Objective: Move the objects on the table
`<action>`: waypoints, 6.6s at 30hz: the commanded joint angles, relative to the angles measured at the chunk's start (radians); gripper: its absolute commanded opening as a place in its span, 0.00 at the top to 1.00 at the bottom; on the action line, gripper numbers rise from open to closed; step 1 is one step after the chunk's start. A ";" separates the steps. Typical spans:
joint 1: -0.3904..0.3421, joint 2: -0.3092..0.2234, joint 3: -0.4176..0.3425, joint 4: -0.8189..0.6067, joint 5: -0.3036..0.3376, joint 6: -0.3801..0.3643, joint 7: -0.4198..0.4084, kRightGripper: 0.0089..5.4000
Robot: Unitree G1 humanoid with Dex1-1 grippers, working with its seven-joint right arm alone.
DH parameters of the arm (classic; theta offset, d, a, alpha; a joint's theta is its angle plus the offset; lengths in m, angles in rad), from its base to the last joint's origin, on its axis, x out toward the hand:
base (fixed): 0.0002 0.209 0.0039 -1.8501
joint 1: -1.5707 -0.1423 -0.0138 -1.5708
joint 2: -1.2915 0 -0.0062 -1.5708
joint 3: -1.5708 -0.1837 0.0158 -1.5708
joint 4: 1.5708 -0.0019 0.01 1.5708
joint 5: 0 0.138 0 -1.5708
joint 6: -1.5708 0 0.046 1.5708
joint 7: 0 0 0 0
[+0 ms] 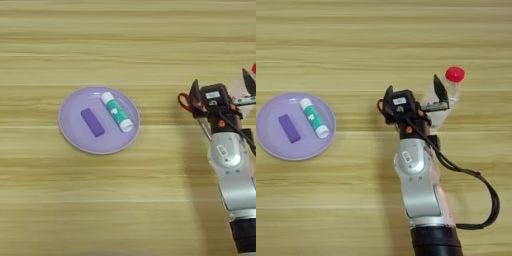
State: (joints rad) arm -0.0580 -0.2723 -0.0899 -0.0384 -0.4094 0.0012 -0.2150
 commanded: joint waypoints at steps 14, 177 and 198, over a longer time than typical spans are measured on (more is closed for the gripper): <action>-0.042 0.028 -0.174 -0.099 0.087 -0.006 -0.092 0.01; -0.155 0.101 -0.004 0.272 0.326 -0.175 0.205 0.01; -0.079 0.109 -0.007 0.177 0.351 -0.148 0.231 0.01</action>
State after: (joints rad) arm -0.0989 -0.1489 -0.0898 0.2038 -0.0694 -0.1396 0.0107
